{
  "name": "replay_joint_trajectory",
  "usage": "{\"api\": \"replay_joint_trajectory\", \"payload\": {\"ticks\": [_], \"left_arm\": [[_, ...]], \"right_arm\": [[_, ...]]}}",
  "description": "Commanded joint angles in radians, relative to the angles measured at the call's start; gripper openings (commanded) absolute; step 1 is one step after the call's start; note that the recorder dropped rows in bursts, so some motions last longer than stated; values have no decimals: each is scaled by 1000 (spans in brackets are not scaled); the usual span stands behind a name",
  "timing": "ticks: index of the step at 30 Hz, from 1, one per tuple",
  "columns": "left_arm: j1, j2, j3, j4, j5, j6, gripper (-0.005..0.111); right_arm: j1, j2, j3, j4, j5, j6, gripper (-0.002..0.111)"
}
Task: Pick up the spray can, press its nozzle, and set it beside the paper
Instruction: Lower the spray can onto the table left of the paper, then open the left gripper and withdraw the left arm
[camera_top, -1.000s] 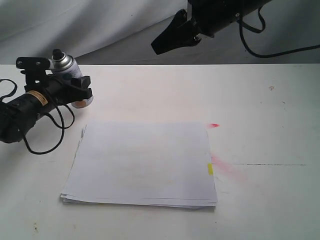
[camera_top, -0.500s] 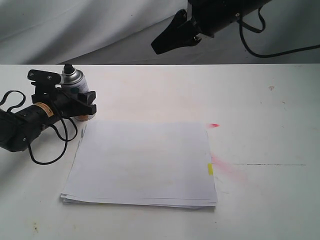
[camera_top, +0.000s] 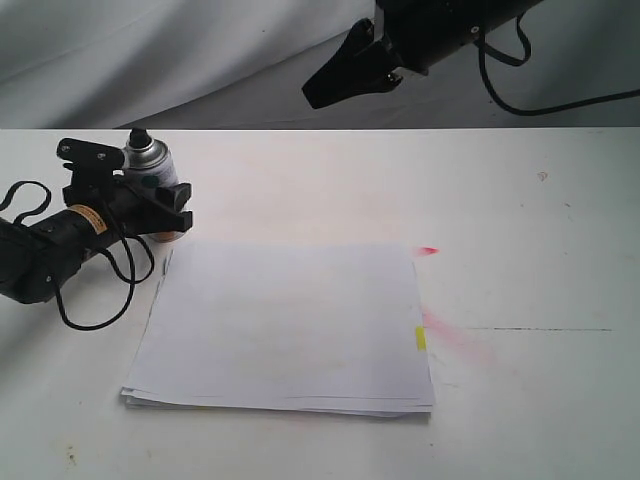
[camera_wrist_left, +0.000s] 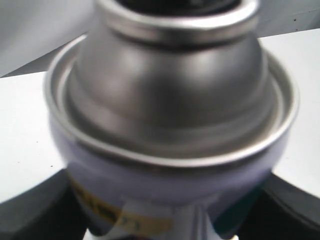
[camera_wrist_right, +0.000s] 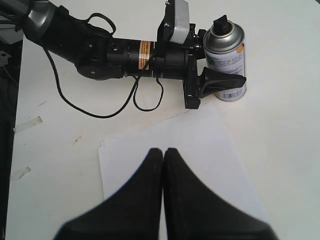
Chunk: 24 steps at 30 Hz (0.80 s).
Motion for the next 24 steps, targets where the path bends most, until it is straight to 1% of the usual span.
{"api": "replay_joint_trajectory", "payload": {"ticks": [1,3,5,13,16,18,20,21,24], "left_arm": [[0,-8,-1,-13,-42,9,40],[0,-8,-1,-13,-42,9,53],[0,-8,-1,-13,-42,9,61],[0,-21,-1,-13,-42,9,62],[0,-57,-1,-13,-14,9,62],[0,-87,-1,-13,26,9,67],[0,-113,-1,-18,80,9,77],[0,-123,-1,-35,108,9,80],[0,-142,-1,-58,170,11,81]], "right_arm": [[-3,-10,-1,2,8,-3,0],[-3,-10,-1,2,8,-3,0],[-3,-10,-1,2,8,-3,0],[-3,-10,-1,2,8,-3,0],[-3,-10,-1,2,8,-3,0],[-3,-10,-1,2,8,-3,0],[-3,-10,-1,2,8,-3,0],[-3,-10,-1,2,8,-3,0],[-3,-10,-1,2,8,-3,0]]}}
